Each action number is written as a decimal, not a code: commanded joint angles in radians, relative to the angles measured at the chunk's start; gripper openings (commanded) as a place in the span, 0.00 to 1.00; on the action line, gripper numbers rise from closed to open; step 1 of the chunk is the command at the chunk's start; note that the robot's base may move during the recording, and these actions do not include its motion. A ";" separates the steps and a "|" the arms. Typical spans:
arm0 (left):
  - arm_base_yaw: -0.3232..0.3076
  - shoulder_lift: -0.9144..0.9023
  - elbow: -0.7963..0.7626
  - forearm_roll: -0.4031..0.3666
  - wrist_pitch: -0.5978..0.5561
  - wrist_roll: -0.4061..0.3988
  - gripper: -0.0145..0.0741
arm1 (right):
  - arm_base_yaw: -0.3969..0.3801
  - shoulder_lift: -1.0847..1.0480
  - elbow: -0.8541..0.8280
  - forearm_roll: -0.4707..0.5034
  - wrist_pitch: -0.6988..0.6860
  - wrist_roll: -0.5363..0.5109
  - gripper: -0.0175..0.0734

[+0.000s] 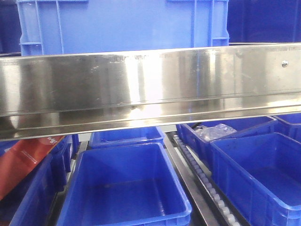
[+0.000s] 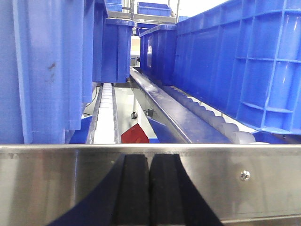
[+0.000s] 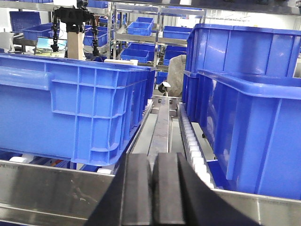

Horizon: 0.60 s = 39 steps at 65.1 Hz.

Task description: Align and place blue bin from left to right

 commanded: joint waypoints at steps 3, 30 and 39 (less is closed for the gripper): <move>0.004 -0.007 -0.002 -0.007 -0.026 0.002 0.04 | -0.001 -0.004 0.000 -0.010 -0.023 -0.010 0.01; 0.004 -0.007 -0.002 -0.007 -0.026 0.002 0.04 | -0.001 -0.004 0.000 -0.010 -0.023 -0.010 0.01; 0.004 -0.007 -0.002 -0.007 -0.026 0.002 0.04 | -0.001 -0.004 0.000 -0.010 -0.023 -0.010 0.01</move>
